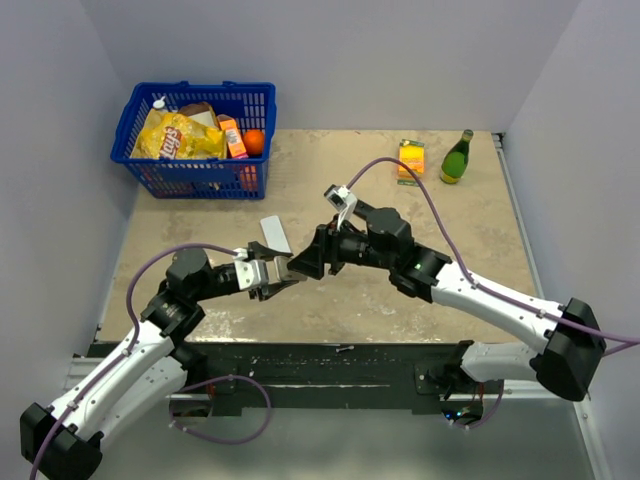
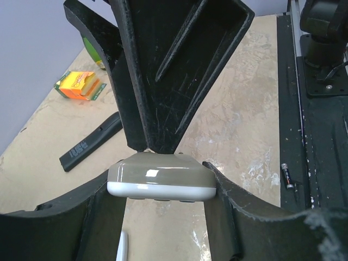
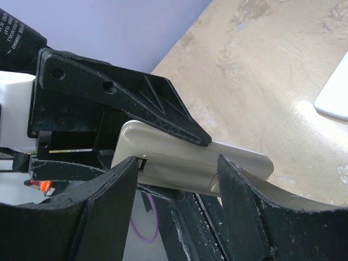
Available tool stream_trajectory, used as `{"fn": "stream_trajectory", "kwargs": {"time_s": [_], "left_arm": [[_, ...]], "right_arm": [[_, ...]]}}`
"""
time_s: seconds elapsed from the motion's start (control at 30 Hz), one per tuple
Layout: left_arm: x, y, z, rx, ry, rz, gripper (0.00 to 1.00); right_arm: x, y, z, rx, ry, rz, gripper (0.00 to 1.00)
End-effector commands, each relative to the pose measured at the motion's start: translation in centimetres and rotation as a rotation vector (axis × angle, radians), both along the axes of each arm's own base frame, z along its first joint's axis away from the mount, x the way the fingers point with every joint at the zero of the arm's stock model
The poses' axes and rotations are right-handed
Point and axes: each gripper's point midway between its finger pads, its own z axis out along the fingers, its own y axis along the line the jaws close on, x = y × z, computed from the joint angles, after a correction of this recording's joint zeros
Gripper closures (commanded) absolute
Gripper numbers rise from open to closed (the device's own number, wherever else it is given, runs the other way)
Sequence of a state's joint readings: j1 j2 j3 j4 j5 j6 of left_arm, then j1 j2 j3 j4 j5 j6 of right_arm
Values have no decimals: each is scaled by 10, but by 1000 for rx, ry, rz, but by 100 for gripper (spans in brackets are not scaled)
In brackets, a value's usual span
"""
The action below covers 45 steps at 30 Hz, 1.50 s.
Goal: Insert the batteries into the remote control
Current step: Remove the battery cover from the remote control.
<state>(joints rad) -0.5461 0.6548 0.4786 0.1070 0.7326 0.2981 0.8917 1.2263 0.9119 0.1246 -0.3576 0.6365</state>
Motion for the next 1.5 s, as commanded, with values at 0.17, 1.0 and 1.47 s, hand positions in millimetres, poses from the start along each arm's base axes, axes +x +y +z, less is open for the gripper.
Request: {"fn": "stream_trajectory", "kwargs": {"time_s": [0.17,1.0,1.47], "left_arm": [[-3,-5,35,-66,-108,-39,100],[16,7,31,-22,-149,90,100],[24,12,25,11,-132,137,100]], "right_arm": [[-3,14,-21,-57,53,49,37],[1,-38,-132,-699,36,-68,39],[14,-69,-141,-833,14,-190,54]]}}
